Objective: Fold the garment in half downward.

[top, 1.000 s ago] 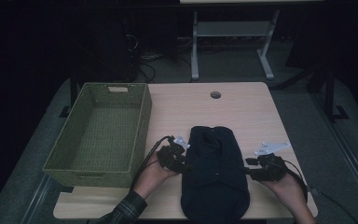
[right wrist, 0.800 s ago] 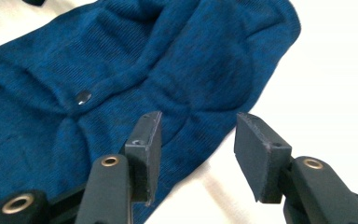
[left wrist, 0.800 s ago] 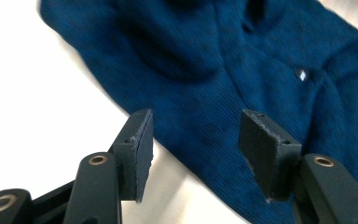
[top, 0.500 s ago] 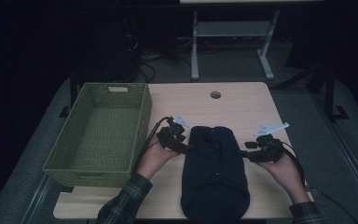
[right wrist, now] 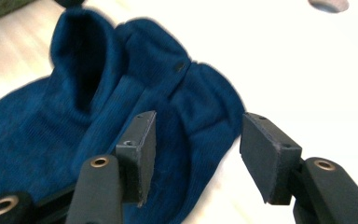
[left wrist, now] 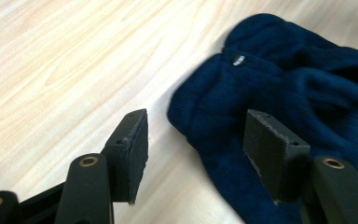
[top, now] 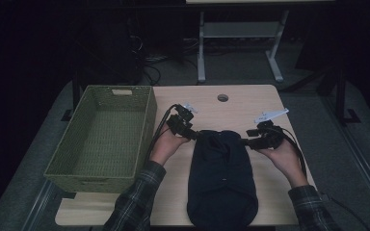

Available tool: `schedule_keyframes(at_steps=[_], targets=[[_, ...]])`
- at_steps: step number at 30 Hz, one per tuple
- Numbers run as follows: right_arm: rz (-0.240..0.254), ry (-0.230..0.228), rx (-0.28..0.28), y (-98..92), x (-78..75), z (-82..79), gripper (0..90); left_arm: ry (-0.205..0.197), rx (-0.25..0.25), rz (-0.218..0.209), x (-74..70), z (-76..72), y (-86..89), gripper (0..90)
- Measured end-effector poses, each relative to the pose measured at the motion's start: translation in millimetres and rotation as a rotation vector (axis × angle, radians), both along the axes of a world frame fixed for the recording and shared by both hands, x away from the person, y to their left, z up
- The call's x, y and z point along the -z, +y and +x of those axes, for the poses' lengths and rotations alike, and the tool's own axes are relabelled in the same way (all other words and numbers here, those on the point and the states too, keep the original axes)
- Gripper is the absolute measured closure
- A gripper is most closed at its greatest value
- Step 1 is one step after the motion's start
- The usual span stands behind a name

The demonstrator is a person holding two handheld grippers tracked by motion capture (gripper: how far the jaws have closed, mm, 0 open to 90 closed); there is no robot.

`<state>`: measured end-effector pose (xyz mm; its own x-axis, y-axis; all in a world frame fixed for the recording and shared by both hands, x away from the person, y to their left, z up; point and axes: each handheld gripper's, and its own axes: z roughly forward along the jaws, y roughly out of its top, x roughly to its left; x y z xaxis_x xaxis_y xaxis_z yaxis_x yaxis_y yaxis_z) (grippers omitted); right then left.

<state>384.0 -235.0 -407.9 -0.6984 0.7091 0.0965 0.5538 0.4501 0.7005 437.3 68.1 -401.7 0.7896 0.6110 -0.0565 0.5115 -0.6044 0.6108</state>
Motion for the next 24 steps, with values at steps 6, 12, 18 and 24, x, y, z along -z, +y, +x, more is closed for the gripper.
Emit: schedule_keyframes(at_steps=[6, 12, 18, 24], targets=[[0.002, 0.009, 0.014, 2.9, 6.4, 20.0, 44.6, 0.005, -0.011, 0.018, 13.3, 15.9, -4.1, 37.9], [0.005, 0.022, 0.032, 2.2, 14.6, 34.1, 44.2, 0.008, -0.025, 0.023, 27.2, 24.7, -6.1, 37.8], [0.000, 0.014, 0.054, 2.5, 19.0, 45.2, 45.0, 0.018, -0.029, 0.037, 41.1, 30.5, -9.0, 38.0], [-0.017, 0.049, 0.068, 1.3, 33.6, 51.9, 44.9, 0.022, -0.011, 0.030, 45.8, 33.6, -11.2, 37.5]])
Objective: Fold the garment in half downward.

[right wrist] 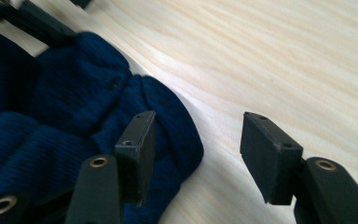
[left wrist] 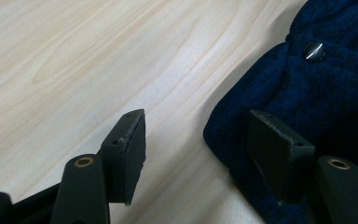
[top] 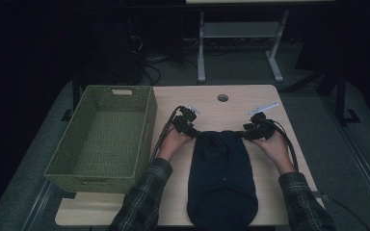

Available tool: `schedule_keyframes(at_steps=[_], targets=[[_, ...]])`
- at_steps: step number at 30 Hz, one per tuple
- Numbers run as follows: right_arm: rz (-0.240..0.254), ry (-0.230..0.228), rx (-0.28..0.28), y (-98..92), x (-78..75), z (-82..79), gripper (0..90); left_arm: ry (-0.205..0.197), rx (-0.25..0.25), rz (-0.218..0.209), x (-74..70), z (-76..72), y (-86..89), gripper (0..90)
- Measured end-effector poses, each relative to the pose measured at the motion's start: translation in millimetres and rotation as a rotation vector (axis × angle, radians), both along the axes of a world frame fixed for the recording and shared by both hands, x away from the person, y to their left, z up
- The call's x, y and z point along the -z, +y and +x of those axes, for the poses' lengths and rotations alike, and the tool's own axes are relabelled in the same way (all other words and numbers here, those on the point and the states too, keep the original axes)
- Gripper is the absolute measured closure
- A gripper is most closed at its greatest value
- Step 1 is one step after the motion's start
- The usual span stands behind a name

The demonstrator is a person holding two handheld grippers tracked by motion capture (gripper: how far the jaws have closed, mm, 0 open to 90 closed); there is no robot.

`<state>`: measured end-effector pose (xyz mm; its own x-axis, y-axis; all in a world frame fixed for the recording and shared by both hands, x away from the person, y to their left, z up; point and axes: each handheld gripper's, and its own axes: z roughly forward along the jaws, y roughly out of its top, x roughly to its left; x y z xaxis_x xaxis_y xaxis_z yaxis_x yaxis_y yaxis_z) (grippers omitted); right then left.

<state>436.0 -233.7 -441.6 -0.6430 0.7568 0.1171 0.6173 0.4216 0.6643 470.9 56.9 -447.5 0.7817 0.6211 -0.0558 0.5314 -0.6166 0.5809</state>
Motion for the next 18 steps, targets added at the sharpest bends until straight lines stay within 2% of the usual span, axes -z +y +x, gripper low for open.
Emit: schedule_keyframes(at_steps=[6, 8, 11, 16, 17, 18], targets=[[-0.016, 0.029, -0.001, 0.5, 12.5, 5.6, 45.5, -0.003, 0.013, 0.003, -0.8, 2.0, -5.1, 37.2], [-0.020, 0.039, -0.005, 1.6, 15.8, 6.4, 46.1, 0.008, 0.022, 0.016, 1.8, 3.4, -5.9, 37.5], [-0.026, 0.049, -0.017, 3.2, 19.3, 6.9, 49.6, 0.025, 0.033, 0.013, 4.1, 3.8, -5.4, 40.4], [-0.013, 0.064, -0.031, 5.8, 22.3, 6.1, 59.4, 0.045, 0.053, -0.029, 9.1, 5.4, -1.2, 45.9], [-0.013, 0.064, -0.035, 6.0, 22.2, 6.2, 62.5, 0.048, 0.046, -0.059, 10.5, 4.7, -1.0, 48.3], [-0.010, 0.069, -0.044, 6.8, 22.1, 5.7, 66.0, 0.050, 0.062, -0.064, 10.7, 4.9, -0.4, 50.6]])
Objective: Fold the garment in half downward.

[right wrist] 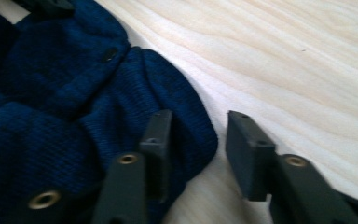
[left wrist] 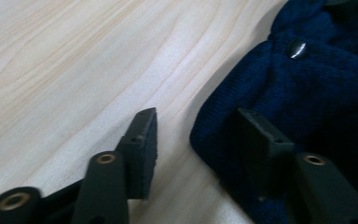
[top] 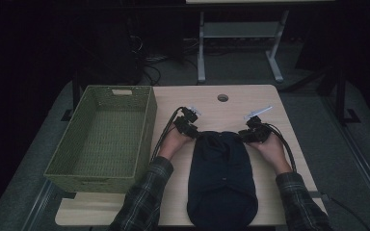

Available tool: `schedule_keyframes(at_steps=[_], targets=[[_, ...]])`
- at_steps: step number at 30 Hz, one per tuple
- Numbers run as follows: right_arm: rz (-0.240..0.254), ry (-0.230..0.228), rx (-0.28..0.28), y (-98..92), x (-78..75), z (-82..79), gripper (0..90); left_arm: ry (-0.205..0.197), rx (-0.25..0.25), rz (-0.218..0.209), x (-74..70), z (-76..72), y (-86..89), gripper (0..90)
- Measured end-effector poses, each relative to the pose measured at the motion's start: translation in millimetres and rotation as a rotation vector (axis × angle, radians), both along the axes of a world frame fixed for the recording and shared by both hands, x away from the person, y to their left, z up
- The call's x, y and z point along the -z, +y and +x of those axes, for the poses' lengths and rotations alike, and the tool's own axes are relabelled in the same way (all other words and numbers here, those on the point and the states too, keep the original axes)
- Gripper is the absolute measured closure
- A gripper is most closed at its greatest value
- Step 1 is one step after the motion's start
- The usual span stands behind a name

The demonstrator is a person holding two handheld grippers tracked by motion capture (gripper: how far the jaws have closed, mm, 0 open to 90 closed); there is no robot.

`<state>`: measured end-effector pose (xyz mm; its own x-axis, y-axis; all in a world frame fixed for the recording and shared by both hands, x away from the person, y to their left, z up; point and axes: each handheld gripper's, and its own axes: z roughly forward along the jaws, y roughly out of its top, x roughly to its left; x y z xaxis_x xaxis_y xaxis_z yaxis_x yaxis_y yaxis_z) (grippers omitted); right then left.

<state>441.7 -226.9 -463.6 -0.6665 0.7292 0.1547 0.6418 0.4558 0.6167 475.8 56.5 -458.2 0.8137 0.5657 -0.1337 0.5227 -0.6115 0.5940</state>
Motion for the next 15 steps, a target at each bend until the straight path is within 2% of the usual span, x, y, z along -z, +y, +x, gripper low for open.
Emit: schedule_keyframes(at_steps=[2, 3, 7, 10, 15], targets=[[0.006, 0.009, -0.002, 1.2, 0.0, -1.1, 70.1, 0.016, 0.021, -0.021, 0.5, -0.6, -0.3, 59.1], [0.010, 0.009, -0.007, 1.0, 0.5, -0.8, 72.2, 0.022, 0.038, -0.018, 0.3, -0.8, -0.4, 64.3], [0.019, 0.021, -0.005, 1.7, 0.6, -1.1, 77.5, 0.037, 0.055, -0.028, 0.6, -1.6, -1.6, 75.1], [0.013, 0.026, 0.006, 3.5, -0.2, -1.5, 81.2, 0.046, 0.040, -0.020, -0.7, -3.0, -3.2, 79.4], [-0.021, 0.016, 0.011, 8.1, -3.5, -2.5, 82.3, 0.060, 0.019, -0.005, -4.4, -4.8, -4.2, 81.0]])
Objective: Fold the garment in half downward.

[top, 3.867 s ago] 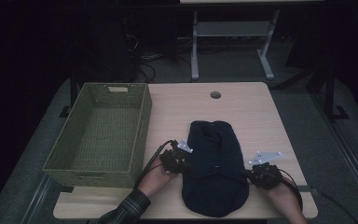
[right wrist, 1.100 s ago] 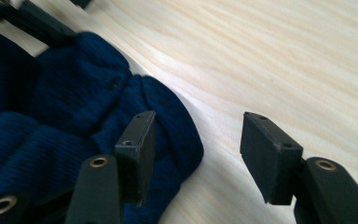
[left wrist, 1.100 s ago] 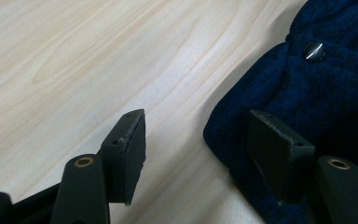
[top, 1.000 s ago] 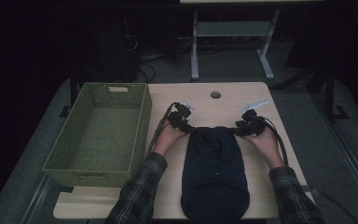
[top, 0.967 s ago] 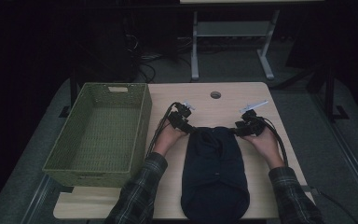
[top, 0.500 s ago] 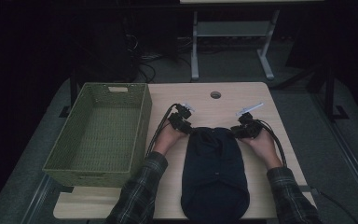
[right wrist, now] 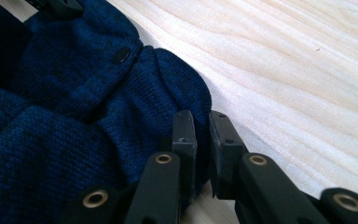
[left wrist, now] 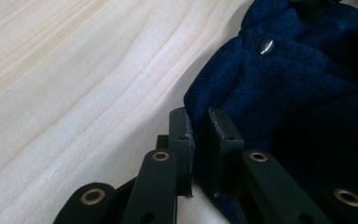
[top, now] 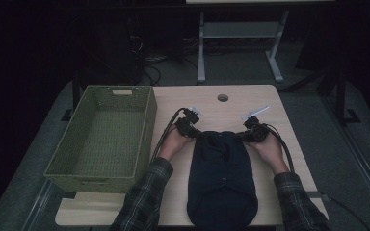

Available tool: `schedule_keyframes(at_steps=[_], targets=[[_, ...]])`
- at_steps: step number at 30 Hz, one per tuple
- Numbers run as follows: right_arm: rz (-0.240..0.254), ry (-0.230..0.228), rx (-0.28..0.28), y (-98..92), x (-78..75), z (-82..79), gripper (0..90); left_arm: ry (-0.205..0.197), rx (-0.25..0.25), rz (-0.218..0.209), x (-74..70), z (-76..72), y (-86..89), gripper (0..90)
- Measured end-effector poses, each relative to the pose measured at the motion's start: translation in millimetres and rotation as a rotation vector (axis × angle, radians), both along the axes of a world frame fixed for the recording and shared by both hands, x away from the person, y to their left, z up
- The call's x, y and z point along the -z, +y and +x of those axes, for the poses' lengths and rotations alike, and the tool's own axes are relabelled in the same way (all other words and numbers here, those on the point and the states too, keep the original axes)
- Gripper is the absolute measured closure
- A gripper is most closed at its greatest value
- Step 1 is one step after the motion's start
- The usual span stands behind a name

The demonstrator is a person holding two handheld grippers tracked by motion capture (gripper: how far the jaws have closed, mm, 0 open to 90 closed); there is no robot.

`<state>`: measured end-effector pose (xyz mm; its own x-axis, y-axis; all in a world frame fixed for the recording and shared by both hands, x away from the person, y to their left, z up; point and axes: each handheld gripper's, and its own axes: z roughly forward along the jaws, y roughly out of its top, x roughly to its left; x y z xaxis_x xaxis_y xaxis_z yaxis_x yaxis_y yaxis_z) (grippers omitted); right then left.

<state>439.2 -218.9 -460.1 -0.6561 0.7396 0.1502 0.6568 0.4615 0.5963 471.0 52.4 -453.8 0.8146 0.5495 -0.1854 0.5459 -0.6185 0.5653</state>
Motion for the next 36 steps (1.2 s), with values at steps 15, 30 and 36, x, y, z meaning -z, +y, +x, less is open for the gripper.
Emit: schedule_keyframes(at_steps=[15, 30, 36], targets=[[0.020, -0.072, 0.006, -5.0, -34.8, -4.2, 82.2, -0.100, -0.014, -0.016, -41.5, -8.3, 3.1, 81.1], [0.018, -0.189, 0.002, -2.9, -81.1, -0.5, 82.3, -0.242, -0.016, 0.007, -96.9, -12.7, 7.9, 81.2], [0.010, -0.226, -0.003, -1.3, -103.6, 4.6, 82.2, -0.299, -0.025, 0.001, -122.5, -11.8, 9.9, 81.3]])
